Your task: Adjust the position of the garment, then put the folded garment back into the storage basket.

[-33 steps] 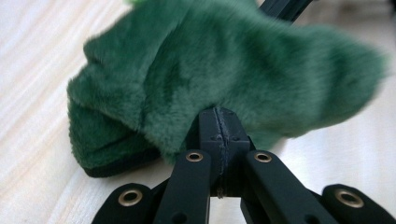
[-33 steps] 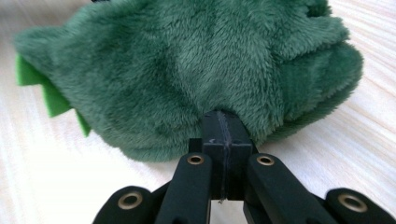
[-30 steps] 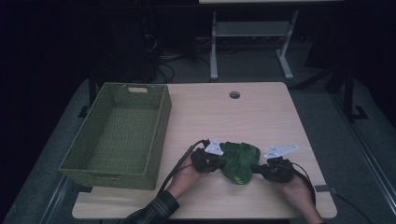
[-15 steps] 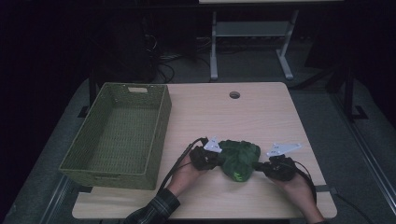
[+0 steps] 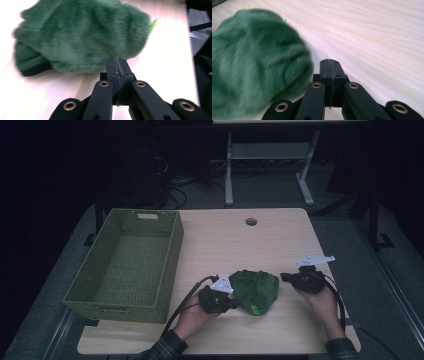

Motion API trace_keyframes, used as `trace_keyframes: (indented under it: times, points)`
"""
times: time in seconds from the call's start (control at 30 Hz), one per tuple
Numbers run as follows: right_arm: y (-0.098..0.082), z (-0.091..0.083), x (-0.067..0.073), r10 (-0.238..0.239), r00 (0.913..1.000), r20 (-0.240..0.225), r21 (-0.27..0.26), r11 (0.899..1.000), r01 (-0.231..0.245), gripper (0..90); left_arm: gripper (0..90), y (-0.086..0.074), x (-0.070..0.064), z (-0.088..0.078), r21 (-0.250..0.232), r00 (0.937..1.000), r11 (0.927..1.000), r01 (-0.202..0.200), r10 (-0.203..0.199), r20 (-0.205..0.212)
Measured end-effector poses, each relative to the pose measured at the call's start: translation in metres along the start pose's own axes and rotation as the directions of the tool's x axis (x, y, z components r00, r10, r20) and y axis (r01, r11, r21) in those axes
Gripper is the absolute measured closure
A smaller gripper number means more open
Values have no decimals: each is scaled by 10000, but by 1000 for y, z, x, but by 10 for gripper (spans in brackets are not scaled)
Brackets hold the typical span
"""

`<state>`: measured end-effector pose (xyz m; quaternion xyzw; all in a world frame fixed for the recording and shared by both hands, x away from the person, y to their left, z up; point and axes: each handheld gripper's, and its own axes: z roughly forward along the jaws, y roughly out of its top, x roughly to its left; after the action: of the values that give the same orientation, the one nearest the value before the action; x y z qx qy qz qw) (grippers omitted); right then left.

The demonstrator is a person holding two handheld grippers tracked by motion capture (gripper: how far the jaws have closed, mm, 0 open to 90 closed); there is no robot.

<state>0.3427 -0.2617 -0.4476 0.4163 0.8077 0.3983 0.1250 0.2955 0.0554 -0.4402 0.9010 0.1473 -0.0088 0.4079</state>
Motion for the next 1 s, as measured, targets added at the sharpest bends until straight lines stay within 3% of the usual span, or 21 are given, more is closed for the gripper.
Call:
trace_keyframes:
  times: [0.03,0.3,0.7,0.83,1.0]
  points:
    - [5,10,-2,3,9998,-200,-246,9997,-8,899,896,1,-4,5,103,9998,9999,-126,124,153]
    - [13,40,-1,-63,9980,-628,127,9999,71,899,895,2,-6,30,251,9995,9995,-193,187,256]
    - [8,40,3,-46,9932,-1161,585,9982,115,899,896,-1,6,34,568,9993,9981,-223,240,-289]
    - [6,37,8,-4,9896,-1440,717,9974,109,899,896,-5,13,27,534,9988,9986,-45,70,-485]
    - [1,32,15,-283,9848,-1711,798,9959,425,899,895,-11,25,17,418,9975,9988,246,-218,-676]
